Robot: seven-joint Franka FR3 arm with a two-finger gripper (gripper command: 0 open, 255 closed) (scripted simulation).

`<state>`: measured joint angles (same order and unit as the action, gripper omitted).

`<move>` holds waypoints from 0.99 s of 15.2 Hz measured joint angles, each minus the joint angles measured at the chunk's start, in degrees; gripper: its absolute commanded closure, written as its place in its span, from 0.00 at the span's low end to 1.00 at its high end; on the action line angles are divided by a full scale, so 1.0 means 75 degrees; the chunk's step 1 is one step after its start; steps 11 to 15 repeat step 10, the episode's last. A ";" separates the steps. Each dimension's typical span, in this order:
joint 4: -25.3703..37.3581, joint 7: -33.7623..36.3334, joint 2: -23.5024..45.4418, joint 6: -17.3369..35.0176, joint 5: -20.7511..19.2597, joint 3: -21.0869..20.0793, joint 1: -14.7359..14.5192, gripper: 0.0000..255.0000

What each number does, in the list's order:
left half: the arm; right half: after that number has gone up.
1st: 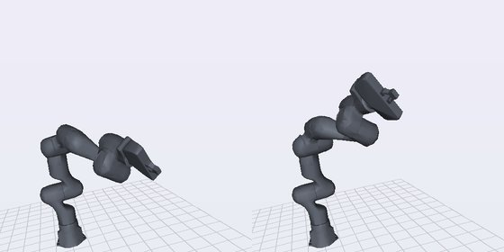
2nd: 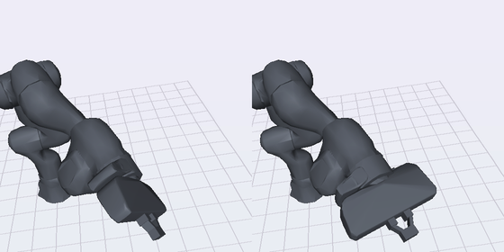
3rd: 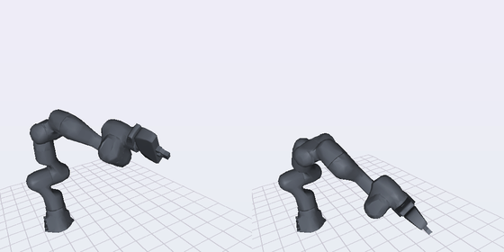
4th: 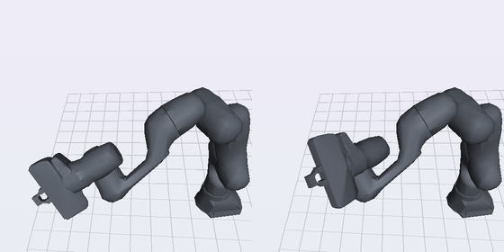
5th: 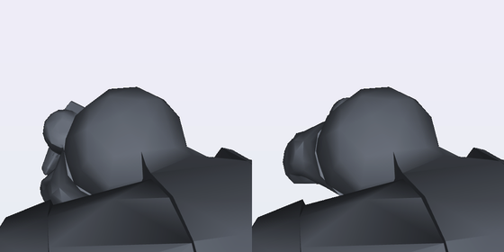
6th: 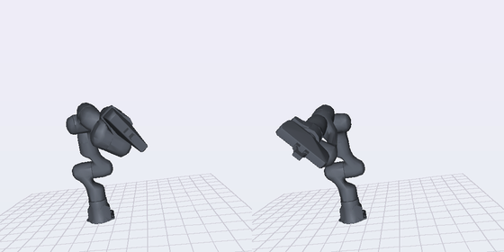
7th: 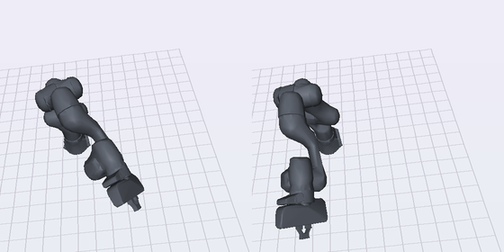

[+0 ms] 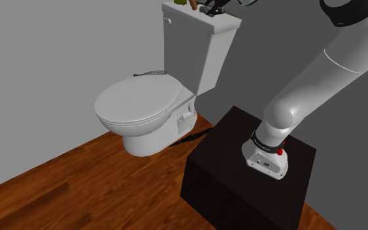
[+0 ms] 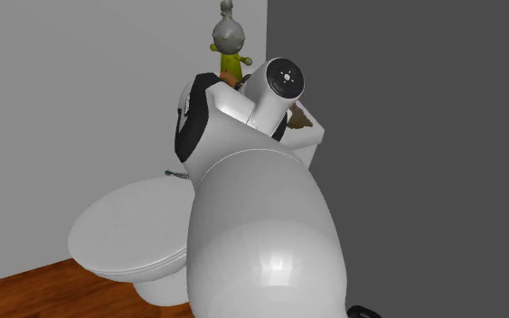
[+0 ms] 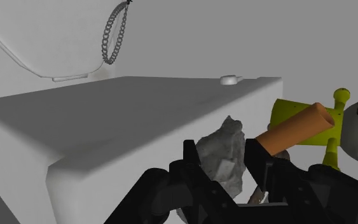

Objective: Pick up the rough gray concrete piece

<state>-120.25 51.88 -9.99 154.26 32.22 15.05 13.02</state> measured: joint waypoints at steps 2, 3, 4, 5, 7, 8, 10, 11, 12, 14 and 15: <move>0.0118 0.0164 -0.0051 -0.0155 -0.0163 -0.0026 0.0051 1.00; 0.0183 0.0261 -0.0068 -0.0224 -0.0248 -0.0050 0.0072 1.00; 0.0260 0.0362 -0.0099 -0.0323 -0.0346 -0.0068 0.0102 1.00; 0.0348 0.0438 -0.0101 -0.0406 -0.0414 -0.0079 0.0123 1.00; 0.0505 0.0604 -0.0112 -0.0557 -0.0555 -0.0115 0.0158 1.00; 0.0601 0.0668 -0.0104 -0.0640 -0.0609 -0.0122 0.0174 1.00; 0.0718 0.0777 -0.0148 -0.0791 -0.0717 -0.0133 0.0211 1.00; 0.0718 0.0777 -0.0148 -0.0791 -0.0717 -0.0133 0.0211 1.00; 0.0718 0.0777 -0.0148 -0.0791 -0.0717 -0.0133 0.0211 1.00; 0.0718 0.0777 -0.0148 -0.0791 -0.0717 -0.0133 0.0211 1.00; 0.0718 0.0777 -0.0148 -0.0791 -0.0717 -0.0133 0.0211 1.00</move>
